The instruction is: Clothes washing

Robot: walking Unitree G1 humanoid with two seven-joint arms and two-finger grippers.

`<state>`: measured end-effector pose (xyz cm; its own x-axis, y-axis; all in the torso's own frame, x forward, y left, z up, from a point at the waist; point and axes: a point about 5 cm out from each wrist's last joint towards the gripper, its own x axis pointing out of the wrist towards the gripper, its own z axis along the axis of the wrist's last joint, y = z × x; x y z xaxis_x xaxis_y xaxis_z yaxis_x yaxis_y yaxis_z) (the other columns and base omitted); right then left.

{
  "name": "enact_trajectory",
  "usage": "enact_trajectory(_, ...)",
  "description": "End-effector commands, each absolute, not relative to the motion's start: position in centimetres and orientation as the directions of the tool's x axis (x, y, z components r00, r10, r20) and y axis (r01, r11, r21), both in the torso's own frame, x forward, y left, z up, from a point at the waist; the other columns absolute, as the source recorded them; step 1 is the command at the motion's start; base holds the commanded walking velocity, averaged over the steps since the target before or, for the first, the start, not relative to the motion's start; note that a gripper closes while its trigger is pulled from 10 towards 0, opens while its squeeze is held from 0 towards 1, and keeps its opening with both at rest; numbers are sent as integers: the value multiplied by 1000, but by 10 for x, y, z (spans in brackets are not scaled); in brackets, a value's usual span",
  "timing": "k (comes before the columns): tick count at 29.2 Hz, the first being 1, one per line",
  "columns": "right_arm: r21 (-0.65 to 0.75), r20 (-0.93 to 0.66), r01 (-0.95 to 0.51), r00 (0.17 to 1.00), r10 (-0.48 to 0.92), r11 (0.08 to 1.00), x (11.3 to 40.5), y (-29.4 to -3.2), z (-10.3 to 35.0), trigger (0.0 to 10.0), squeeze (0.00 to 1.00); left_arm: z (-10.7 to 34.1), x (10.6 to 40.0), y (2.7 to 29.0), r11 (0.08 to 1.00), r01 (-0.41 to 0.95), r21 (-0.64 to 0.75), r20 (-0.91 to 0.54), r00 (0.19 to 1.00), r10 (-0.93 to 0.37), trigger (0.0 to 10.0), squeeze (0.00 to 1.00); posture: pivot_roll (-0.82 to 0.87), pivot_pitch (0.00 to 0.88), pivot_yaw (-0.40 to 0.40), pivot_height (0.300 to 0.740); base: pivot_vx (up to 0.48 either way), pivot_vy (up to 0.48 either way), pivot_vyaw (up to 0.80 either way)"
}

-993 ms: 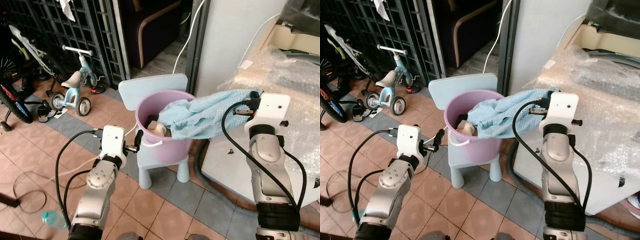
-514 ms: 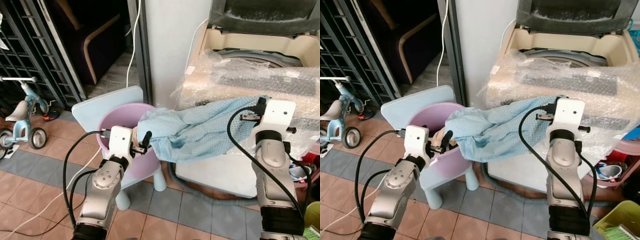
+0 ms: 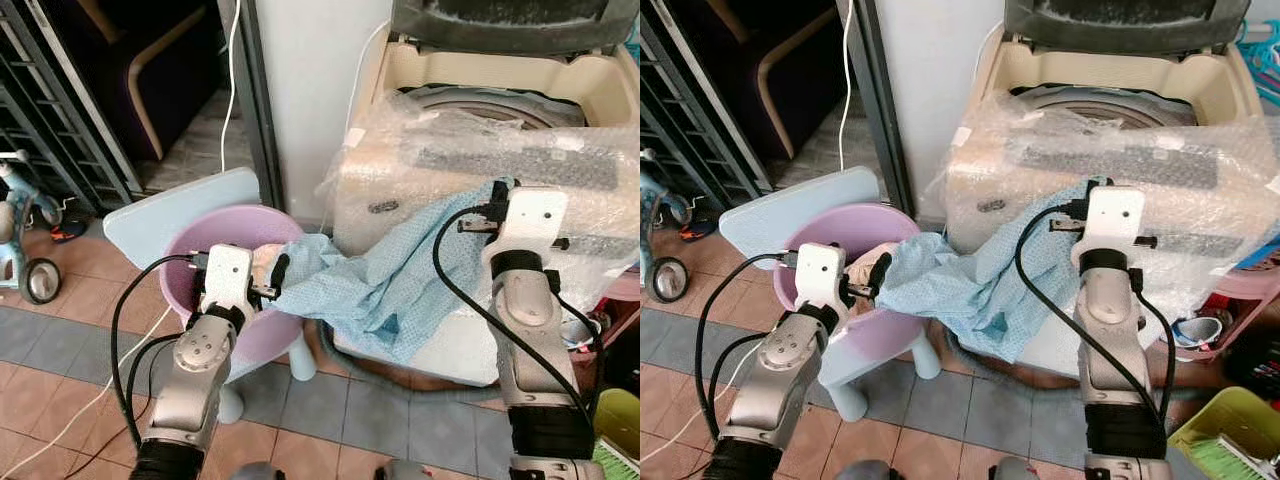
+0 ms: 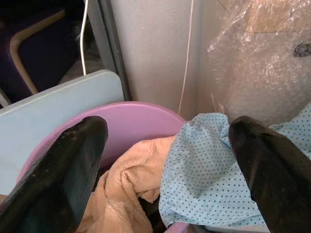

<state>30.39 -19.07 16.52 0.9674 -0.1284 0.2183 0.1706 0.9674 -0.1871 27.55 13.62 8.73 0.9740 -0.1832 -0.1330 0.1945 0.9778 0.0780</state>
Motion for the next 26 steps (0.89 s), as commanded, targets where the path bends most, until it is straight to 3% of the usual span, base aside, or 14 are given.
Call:
enact_trajectory(1, -190, 275, 164, 955, -108, 968, 308, -191, 181, 10000, 0, 95, 276, 144, 980, 170, 103, -120, 980, -158, 10000, 0, -28, 22, 60, 740, 0, 0, 0)
enact_trajectory(10, -194, 297, 126, 953, -64, 973, 318, -189, 193, 10000, 0, 82, 261, 146, 983, 165, 74, -173, 973, -151, 10000, 0, -42, 30, 37, 740, 249, 0, 0)
enact_trajectory(26, -255, 442, 3, 890, 114, 967, 361, -184, 267, 10000, 0, 78, 266, 140, 979, 193, 65, -195, 965, -178, 10000, 0, -49, 0, 46, 740, 309, 0, 0)
